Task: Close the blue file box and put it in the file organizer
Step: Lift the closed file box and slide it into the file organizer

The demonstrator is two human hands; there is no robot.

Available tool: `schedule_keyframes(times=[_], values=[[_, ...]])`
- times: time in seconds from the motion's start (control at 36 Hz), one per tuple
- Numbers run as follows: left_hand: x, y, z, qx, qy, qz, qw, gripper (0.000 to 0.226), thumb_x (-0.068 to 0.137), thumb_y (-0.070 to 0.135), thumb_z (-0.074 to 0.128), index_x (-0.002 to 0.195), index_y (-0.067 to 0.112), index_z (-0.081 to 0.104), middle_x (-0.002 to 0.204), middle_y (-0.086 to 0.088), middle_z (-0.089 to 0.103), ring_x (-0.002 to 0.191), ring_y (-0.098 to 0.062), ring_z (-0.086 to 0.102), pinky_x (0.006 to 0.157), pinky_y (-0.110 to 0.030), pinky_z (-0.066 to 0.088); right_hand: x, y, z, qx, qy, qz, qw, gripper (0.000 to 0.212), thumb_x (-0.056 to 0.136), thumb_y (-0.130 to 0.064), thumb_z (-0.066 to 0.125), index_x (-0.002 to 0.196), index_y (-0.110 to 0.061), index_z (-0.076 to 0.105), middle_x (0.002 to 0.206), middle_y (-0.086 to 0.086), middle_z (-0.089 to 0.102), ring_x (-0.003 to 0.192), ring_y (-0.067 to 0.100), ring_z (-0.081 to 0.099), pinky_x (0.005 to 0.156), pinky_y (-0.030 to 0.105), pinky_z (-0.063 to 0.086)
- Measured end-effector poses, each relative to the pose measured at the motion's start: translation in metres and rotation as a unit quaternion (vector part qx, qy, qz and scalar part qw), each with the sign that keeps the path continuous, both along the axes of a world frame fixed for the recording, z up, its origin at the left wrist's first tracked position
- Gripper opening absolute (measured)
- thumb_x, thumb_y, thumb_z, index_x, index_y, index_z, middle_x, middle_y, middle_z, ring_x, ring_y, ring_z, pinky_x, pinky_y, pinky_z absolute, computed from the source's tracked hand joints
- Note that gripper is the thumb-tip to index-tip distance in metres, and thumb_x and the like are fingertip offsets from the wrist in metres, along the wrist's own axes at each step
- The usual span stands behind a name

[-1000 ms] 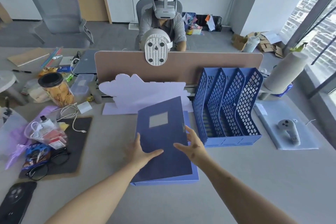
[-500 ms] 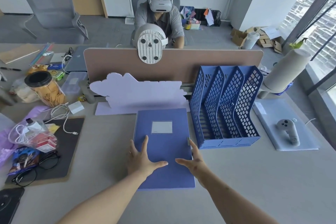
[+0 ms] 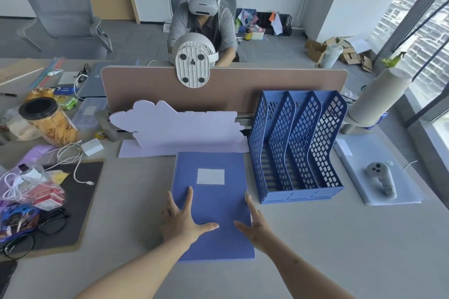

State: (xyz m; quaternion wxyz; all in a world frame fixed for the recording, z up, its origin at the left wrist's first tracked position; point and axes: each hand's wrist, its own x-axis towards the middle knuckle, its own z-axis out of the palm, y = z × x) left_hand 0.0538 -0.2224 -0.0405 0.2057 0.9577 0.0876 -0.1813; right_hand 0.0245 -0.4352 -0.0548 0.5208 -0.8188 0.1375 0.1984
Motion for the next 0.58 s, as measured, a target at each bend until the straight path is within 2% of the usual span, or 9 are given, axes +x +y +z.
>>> schedule_keyframes(times=[0.14, 0.19, 0.25, 0.33, 0.42, 0.5, 0.58], values=[[0.000, 0.001, 0.003, -0.008, 0.008, 0.008, 1.000, 0.138, 0.036, 0.096, 0.060, 0.146, 0.057, -0.014, 0.163, -0.005, -0.021, 0.145, -0.042, 0.022, 0.094, -0.050, 0.053, -0.005, -0.001, -0.014, -0.020, -0.010, 0.002, 1.000, 0.081, 0.091, -0.024, 0.058, 0.148, -0.051, 0.005, 0.147, -0.024, 0.021, 0.133, -0.002, 0.026, 0.112, 0.024, 0.023], [0.001, 0.004, 0.002, -0.017, 0.011, 0.013, 1.000, 0.139, 0.031, 0.096, 0.060, 0.143, 0.060, -0.015, 0.163, -0.003, -0.023, 0.142, -0.042, 0.029, 0.090, -0.051, 0.055, -0.002, 0.000, -0.012, -0.019, 0.002, -0.001, 1.000, 0.073, 0.096, -0.018, 0.049, 0.148, -0.046, 0.007, 0.146, -0.023, 0.022, 0.139, 0.008, 0.027, 0.114, 0.027, 0.021], [0.002, 0.006, 0.002, -0.040, 0.015, 0.017, 0.999, 0.141, 0.028, 0.094, 0.063, 0.141, 0.063, -0.014, 0.163, 0.001, -0.023, 0.141, -0.041, 0.032, 0.087, -0.050, 0.057, 0.001, 0.007, -0.009, 0.022, 0.023, -0.065, 0.997, 0.065, 0.099, -0.013, 0.041, 0.151, -0.036, 0.010, 0.150, -0.015, 0.026, 0.144, 0.019, 0.026, 0.114, 0.029, 0.020], [0.001, 0.011, 0.010, -0.073, 0.012, 0.022, 0.997, 0.137, 0.038, 0.083, 0.075, 0.146, 0.060, -0.005, 0.165, 0.002, -0.020, 0.145, -0.040, 0.025, 0.089, -0.043, 0.056, -0.005, 0.020, -0.004, 0.093, 0.057, -0.166, 0.980, 0.061, 0.101, -0.015, 0.040, 0.153, -0.024, 0.011, 0.156, 0.001, 0.027, 0.145, 0.020, 0.026, 0.115, 0.031, 0.020], [-0.003, 0.020, 0.014, -0.094, -0.001, 0.028, 0.995, 0.131, 0.048, 0.070, 0.084, 0.150, 0.056, 0.002, 0.166, 0.001, -0.016, 0.148, -0.037, 0.020, 0.079, -0.032, 0.052, -0.015, 0.028, -0.012, 0.091, 0.061, -0.160, 0.981, 0.056, 0.099, -0.026, 0.043, 0.151, -0.026, 0.022, 0.154, 0.000, 0.033, 0.139, 0.020, 0.036, 0.118, 0.038, 0.025], [-0.012, 0.033, 0.010, -0.122, -0.009, 0.035, 0.992, 0.131, 0.048, 0.067, 0.087, 0.148, 0.059, 0.003, 0.166, 0.002, -0.015, 0.149, -0.037, 0.021, 0.087, -0.036, 0.053, -0.017, 0.032, -0.010, 0.091, 0.052, -0.146, 0.984, 0.047, 0.094, -0.035, 0.046, 0.140, -0.024, 0.041, 0.141, 0.006, 0.042, 0.126, 0.021, 0.048, 0.112, 0.046, 0.036], [-0.019, 0.045, 0.008, -0.175, -0.033, 0.045, 0.983, 0.130, 0.045, 0.066, 0.087, 0.145, 0.065, 0.003, 0.165, 0.004, -0.016, 0.150, -0.034, 0.019, 0.099, -0.042, 0.048, -0.013, 0.034, 0.011, 0.092, 0.023, -0.141, 0.985, 0.042, 0.089, -0.046, 0.048, 0.126, -0.027, 0.047, 0.132, 0.006, 0.045, 0.116, 0.019, 0.054, 0.106, 0.047, 0.042]])
